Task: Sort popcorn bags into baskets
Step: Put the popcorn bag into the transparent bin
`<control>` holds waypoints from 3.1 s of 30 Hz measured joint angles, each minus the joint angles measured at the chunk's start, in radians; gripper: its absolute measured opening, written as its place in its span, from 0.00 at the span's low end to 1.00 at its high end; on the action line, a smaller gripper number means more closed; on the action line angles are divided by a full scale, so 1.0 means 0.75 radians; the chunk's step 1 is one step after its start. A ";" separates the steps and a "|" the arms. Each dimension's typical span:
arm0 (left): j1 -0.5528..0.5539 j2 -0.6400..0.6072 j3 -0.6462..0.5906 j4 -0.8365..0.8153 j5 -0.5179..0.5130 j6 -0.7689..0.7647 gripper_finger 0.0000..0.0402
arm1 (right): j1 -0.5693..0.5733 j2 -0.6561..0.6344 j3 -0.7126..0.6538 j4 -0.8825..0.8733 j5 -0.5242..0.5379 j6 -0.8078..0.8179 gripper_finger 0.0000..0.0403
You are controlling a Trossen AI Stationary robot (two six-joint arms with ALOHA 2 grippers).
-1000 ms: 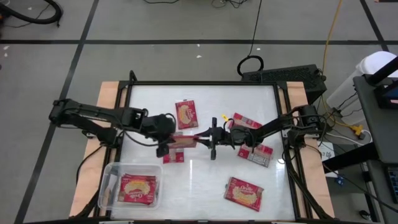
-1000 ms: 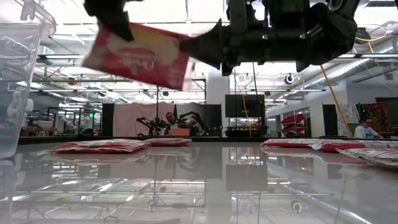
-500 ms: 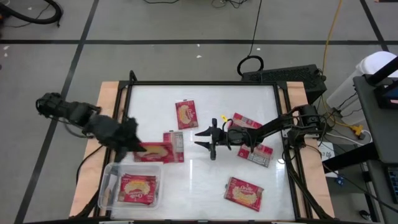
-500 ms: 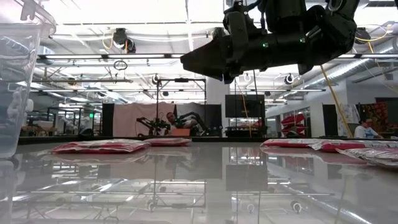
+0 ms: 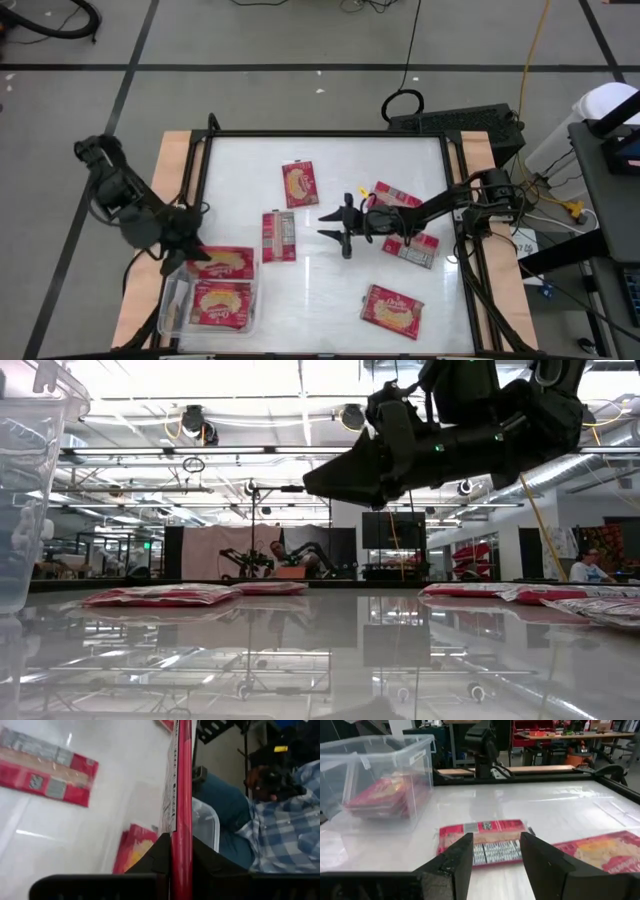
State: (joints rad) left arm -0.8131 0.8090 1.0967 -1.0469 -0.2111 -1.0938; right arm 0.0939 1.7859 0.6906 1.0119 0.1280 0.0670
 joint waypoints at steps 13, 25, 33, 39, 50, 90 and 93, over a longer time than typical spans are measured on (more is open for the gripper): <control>-0.277 0.066 -0.315 0.303 -0.071 -0.269 0.10 | 0.043 0.001 -0.018 0.012 0.001 0.000 0.39; -0.391 0.073 -0.528 0.434 -0.069 -0.459 0.10 | 0.043 0.001 -0.019 0.021 0.002 0.000 0.39; -0.424 0.073 -0.545 0.474 -0.070 -0.464 0.11 | 0.043 0.001 -0.019 0.021 0.002 0.000 0.39; -0.425 0.073 -0.545 0.474 -0.070 -0.465 0.12 | 0.043 0.001 -0.019 0.021 0.002 0.001 0.39; -0.424 0.073 -0.545 0.456 -0.070 -0.485 0.29 | 0.043 0.001 -0.019 0.021 0.002 0.001 0.39; 0.350 0.073 -0.654 1.003 -0.729 1.196 0.29 | -0.073 -0.550 0.065 -1.334 0.329 0.243 0.39; 0.416 0.073 -0.718 1.178 -0.685 1.285 0.29 | -0.097 -0.581 0.066 -1.514 0.325 0.315 0.39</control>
State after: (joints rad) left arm -0.5015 0.8639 0.5585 -0.1637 -0.7251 -0.1303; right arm 0.0210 1.3498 0.7399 -0.1237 0.3715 0.3034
